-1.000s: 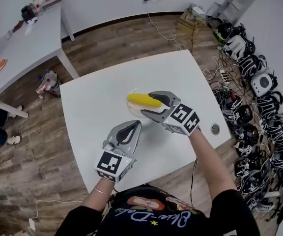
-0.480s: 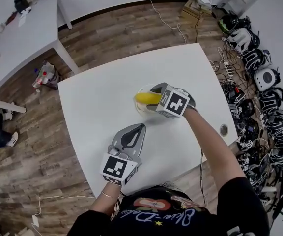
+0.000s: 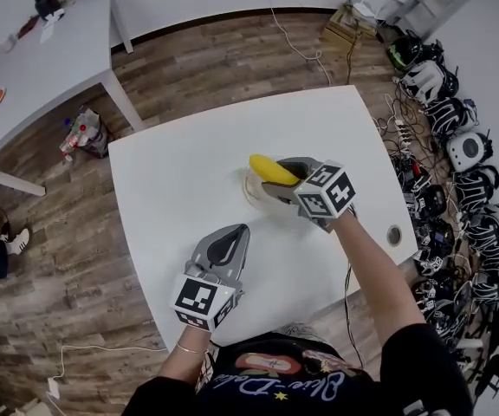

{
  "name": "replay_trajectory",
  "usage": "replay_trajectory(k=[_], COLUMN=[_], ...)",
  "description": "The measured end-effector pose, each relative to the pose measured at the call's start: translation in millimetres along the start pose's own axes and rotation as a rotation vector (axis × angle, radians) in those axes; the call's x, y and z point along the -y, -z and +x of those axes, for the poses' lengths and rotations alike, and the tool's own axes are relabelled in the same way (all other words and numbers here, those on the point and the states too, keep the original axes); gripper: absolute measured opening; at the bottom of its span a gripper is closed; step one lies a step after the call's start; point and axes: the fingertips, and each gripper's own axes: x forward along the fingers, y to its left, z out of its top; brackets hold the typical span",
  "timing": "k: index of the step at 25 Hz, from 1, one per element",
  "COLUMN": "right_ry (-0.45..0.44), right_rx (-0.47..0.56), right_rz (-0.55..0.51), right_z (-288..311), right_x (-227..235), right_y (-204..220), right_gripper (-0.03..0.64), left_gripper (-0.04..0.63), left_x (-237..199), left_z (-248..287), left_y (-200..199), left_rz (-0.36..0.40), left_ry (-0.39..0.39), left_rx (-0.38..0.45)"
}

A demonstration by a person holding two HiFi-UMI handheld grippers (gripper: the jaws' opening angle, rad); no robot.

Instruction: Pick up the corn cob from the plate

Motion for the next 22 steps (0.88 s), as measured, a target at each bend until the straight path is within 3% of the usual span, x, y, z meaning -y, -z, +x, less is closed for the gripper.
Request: replay_trajectory(k=[4,9,15,22], right_ry=[0.021,0.058,0.067,0.049], right_rx=[0.326,0.574,0.671,0.729], right_rz=[0.157,0.308,0.381,0.388], right_z=[-52.1,-115.8,-175.7,-218.5], right_x=[-26.1,-58.3,-100.2,-123.0], right_y=[-28.9,-18.1,26.5,58.0], right_gripper=[0.252,0.252,0.252,0.252], left_gripper=[-0.002,-0.002,-0.002,-0.002], left_x=[1.1,37.0,82.8,129.6], left_z=[-6.8,-16.9,-45.6,-57.8], left_y=[-0.2,-11.5,-15.6,-13.2], left_rz=[0.021,0.088,0.128,0.158], left_ry=[-0.042,-0.065,-0.181,-0.201], left_rx=[-0.003,0.015,0.038,0.034])
